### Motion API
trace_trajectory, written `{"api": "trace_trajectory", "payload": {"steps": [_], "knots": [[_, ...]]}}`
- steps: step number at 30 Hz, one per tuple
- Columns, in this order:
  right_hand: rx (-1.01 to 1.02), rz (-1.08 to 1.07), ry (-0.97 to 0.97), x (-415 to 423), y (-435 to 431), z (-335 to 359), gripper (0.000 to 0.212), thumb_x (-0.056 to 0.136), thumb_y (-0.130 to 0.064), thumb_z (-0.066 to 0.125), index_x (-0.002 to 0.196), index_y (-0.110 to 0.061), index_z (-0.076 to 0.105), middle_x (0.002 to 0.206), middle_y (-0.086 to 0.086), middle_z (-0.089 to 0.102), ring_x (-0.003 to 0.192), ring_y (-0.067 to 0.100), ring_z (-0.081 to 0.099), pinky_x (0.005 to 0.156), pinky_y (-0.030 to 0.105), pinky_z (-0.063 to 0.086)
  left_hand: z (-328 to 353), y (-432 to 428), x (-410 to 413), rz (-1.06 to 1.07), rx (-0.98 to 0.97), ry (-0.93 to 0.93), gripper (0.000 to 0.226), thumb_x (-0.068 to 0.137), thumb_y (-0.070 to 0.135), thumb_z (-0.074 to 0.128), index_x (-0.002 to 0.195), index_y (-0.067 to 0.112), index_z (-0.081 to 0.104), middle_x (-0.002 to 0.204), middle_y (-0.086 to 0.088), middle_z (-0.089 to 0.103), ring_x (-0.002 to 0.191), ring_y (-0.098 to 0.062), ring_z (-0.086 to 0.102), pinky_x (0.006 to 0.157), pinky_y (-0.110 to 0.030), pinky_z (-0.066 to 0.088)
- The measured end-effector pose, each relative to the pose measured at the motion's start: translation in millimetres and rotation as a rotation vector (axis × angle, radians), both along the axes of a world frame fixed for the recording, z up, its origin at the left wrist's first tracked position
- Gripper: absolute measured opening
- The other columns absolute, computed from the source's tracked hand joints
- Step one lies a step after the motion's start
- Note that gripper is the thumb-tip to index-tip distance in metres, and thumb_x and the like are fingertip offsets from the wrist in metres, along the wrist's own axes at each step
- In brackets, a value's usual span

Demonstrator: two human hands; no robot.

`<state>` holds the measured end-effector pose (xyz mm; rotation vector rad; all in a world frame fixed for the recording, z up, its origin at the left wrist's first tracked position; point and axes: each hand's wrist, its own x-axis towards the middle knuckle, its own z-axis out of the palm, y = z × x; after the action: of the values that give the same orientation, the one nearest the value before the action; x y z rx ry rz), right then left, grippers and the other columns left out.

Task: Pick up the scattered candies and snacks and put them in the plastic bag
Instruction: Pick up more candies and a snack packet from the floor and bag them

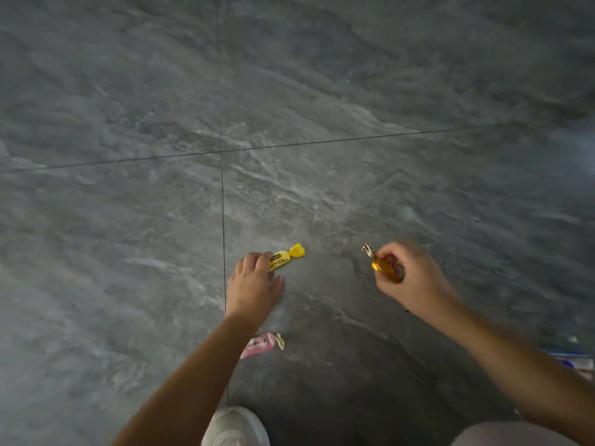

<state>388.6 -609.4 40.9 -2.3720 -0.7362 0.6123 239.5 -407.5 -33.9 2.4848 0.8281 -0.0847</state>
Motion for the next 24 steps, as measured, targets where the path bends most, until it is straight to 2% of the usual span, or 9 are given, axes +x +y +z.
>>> {"api": "trace_trajectory", "payload": {"steps": [2, 6, 11, 14, 18, 21, 24], "knots": [[0.022, -0.019, 0.001, 1, -3, 0, 0.020, 0.069, -0.003, 0.068, 0.085, -0.010, 0.060, 0.081, 0.003, 0.056, 0.070, 0.018, 0.054, 0.062, 0.016, 0.039, -4, 0, 5, -0.008, 0.000, 0.044, 0.039, 0.074, 0.017, 0.068, 0.110, 0.004, 0.058, 0.104, -0.021, 0.058, 0.095, -0.041, 0.053, 0.081, -0.047, 0.045], [0.009, 0.007, 0.006, -3, -2, -3, 0.020, 0.069, -0.004, 0.069, 0.085, -0.012, 0.059, 0.081, 0.002, 0.055, 0.068, 0.016, 0.054, 0.062, 0.026, 0.044, -8, -2, 13, 0.010, 0.019, 0.101, 0.032, 0.081, 0.018, 0.060, 0.111, 0.009, 0.057, 0.108, -0.016, 0.055, 0.102, -0.036, 0.050, 0.083, -0.043, 0.041], [-0.018, 0.049, 0.022, -10, 12, -10, 0.022, 0.069, -0.007, 0.070, 0.085, -0.018, 0.058, 0.077, -0.009, 0.051, 0.067, 0.004, 0.051, 0.060, 0.016, 0.040, -6, -6, 0, 0.153, -0.082, 0.005, 0.024, 0.077, 0.012, 0.063, 0.101, 0.005, 0.062, 0.101, -0.017, 0.060, 0.095, -0.036, 0.054, 0.078, -0.042, 0.042], [0.001, 0.087, 0.041, -12, 26, -14, 0.021, 0.071, -0.005, 0.069, 0.087, -0.013, 0.058, 0.081, -0.002, 0.053, 0.070, 0.008, 0.051, 0.061, 0.008, 0.039, 7, -5, -23, 0.204, -0.100, -0.058, 0.023, 0.075, 0.012, 0.067, 0.096, 0.005, 0.064, 0.095, -0.017, 0.061, 0.087, -0.037, 0.057, 0.071, -0.041, 0.044], [0.040, 0.106, 0.046, -28, 58, -20, 0.021, 0.070, -0.001, 0.069, 0.087, -0.009, 0.059, 0.082, 0.004, 0.054, 0.069, 0.014, 0.050, 0.063, 0.008, 0.038, 45, 3, -58, 0.273, -0.087, -0.120, 0.025, 0.070, 0.023, 0.063, 0.090, 0.009, 0.064, 0.085, -0.012, 0.061, 0.073, -0.033, 0.059, 0.060, -0.038, 0.046], [0.065, 0.060, 0.019, -43, 65, -19, 0.019, 0.069, 0.002, 0.068, 0.084, -0.007, 0.060, 0.078, 0.004, 0.052, 0.067, 0.021, 0.052, 0.060, 0.019, 0.039, 98, 10, -81, 0.325, -0.072, -0.221, 0.034, 0.068, 0.036, 0.051, 0.091, 0.014, 0.064, 0.084, -0.004, 0.059, 0.072, -0.022, 0.057, 0.061, -0.034, 0.047], [0.042, -0.073, 0.064, -56, 56, 7, 0.022, 0.070, 0.003, 0.068, 0.087, -0.007, 0.059, 0.080, 0.008, 0.055, 0.064, 0.019, 0.053, 0.054, 0.009, 0.039, 166, 17, -90, 0.317, -0.066, -0.273, 0.031, 0.071, 0.035, 0.051, 0.093, 0.016, 0.062, 0.085, 0.001, 0.057, 0.072, -0.014, 0.055, 0.062, -0.025, 0.045]]}}
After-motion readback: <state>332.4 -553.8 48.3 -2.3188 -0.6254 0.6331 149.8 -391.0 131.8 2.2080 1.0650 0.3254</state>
